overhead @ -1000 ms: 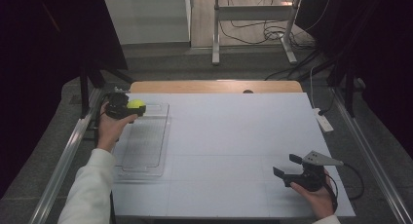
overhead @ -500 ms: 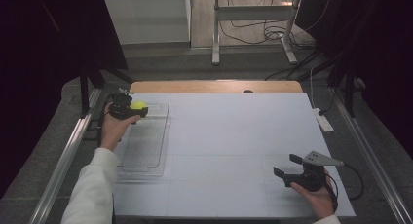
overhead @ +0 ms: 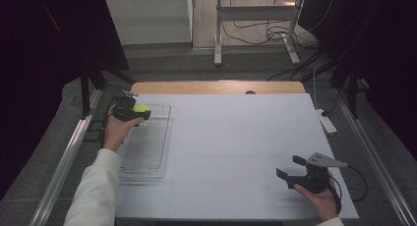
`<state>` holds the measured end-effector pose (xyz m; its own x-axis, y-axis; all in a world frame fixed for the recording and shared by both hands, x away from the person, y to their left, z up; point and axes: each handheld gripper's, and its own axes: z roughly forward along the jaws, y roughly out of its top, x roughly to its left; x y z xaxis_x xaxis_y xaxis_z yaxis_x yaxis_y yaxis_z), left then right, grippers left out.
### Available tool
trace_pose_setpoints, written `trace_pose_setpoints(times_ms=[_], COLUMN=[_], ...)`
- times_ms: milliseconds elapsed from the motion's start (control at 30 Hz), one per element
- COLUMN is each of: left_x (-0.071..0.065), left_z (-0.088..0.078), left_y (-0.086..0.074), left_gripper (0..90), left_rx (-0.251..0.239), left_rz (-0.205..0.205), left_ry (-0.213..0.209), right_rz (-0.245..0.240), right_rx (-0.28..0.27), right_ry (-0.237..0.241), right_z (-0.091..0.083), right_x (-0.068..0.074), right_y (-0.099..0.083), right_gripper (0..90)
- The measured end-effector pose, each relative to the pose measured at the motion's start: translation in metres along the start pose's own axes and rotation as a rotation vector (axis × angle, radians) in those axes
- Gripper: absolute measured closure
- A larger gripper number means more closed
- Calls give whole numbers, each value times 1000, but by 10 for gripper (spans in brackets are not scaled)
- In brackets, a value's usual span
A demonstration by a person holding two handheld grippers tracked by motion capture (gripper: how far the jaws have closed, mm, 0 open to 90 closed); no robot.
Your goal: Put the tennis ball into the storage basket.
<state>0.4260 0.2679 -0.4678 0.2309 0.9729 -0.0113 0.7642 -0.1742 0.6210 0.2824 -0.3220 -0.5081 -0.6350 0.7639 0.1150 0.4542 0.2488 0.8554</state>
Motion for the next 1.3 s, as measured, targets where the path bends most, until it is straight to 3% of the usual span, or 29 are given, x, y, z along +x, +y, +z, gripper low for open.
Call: trace_pose_setpoints(times_ms=[1300], left_x=[-1], left_z=[26], left_y=[-7], left_gripper=[264], left_rx=[103], left_rz=[29], left_ry=[25], right_rz=[3], right_rx=[1], right_ry=[-1], right_z=[0], right_x=[-1], right_y=[-1], right_gripper=[119])
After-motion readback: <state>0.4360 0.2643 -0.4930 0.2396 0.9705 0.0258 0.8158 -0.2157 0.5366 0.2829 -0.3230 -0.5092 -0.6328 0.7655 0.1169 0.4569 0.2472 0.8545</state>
